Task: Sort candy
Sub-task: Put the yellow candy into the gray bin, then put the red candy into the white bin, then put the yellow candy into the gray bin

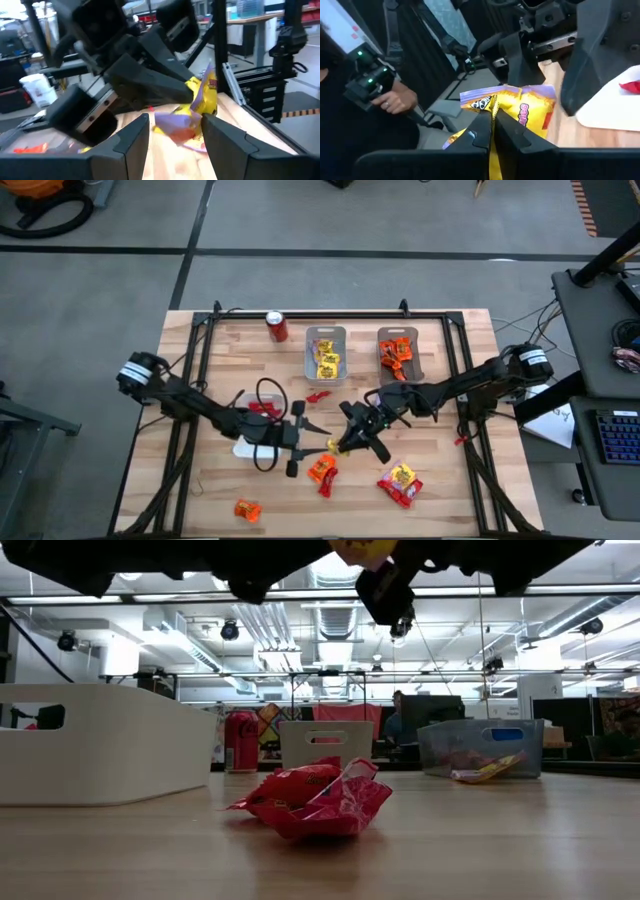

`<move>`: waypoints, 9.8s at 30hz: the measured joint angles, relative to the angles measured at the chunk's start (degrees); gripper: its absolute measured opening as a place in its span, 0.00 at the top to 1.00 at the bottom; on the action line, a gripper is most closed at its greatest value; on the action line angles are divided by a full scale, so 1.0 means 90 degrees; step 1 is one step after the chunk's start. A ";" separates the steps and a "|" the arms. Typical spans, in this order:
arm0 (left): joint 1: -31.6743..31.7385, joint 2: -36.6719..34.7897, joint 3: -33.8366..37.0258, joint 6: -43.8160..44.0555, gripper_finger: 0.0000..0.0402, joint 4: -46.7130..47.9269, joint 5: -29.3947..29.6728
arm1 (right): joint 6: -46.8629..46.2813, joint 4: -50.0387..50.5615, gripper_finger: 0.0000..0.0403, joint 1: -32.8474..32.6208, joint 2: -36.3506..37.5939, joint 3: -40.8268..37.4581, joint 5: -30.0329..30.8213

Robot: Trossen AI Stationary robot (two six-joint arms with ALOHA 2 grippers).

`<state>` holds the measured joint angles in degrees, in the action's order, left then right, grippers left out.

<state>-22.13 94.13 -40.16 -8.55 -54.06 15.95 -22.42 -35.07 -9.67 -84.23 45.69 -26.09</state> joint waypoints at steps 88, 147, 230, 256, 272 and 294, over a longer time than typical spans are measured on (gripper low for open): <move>0.4571 0.0915 -0.3583 0.0947 0.62 0.7667 -0.0827 | -0.0615 0.4873 0.48 0.0439 0.1965 -0.0012 0.5067; 0.1563 0.1449 -0.1781 0.2063 0.46 0.6626 0.1820 | -0.0947 0.5051 0.48 -0.0092 0.1967 -0.0015 0.4736; 0.0104 -0.1474 -0.1307 0.3572 0.78 1.1744 -0.1330 | -0.1492 0.5080 0.48 -0.0091 0.1967 -0.0022 0.4503; 0.0107 -0.1513 -0.2240 0.1850 0.72 1.1178 0.0522 | -0.5550 0.7790 0.48 -0.1735 0.0068 0.0890 0.0830; 0.0107 -0.1513 -0.2240 0.1641 0.72 1.0702 0.0526 | -0.5612 1.0206 0.48 -0.2885 -0.1277 0.2458 0.1152; 0.0107 -0.1513 -0.2237 0.1559 0.72 1.0501 0.0524 | -0.5840 0.8401 0.54 -0.2882 -0.1251 0.1070 0.2392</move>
<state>-21.17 80.51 -60.29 5.47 40.45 20.67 -74.98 40.54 -35.61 -95.48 55.32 -4.56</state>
